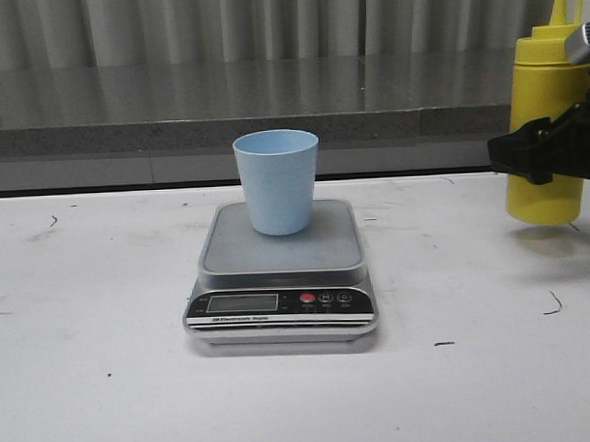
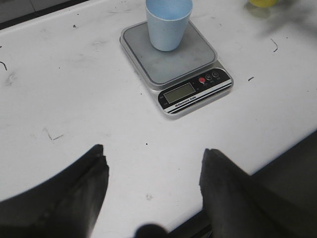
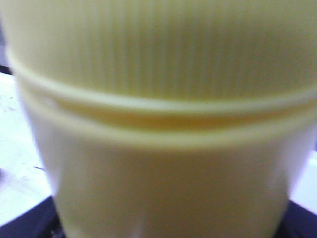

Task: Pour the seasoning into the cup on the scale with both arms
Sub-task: 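Turn the bottle upright and lower it back onto the table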

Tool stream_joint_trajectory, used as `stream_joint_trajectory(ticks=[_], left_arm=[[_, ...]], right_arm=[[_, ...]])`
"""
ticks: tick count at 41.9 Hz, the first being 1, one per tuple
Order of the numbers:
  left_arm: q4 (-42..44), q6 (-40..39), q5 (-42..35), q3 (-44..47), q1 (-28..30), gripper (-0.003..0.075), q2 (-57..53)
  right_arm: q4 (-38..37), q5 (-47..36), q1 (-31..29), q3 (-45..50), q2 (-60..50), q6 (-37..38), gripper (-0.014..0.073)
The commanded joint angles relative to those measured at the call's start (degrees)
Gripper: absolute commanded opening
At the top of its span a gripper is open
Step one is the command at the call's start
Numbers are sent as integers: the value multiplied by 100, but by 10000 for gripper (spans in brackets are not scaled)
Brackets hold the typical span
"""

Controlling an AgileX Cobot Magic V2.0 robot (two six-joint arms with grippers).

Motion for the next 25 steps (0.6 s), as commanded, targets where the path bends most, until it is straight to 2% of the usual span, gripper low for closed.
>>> stream_joint_trajectory(ticks=[1, 11, 14, 25], left_arm=[[-48, -16, -393, -155, -44, 409, 6], [-48, -16, -393, -155, -44, 409, 6], [-48, -16, -393, -155, -44, 409, 6], [-48, -16, -393, -155, -44, 409, 6]], right_arm=[[250, -790, -21, -317, -42, -95, 298], [276, -839, -21, -620, 406, -95, 314], [276, -821, -21, -658, 488, -95, 370], [276, -755, -21, -658, 539, -90, 657]])
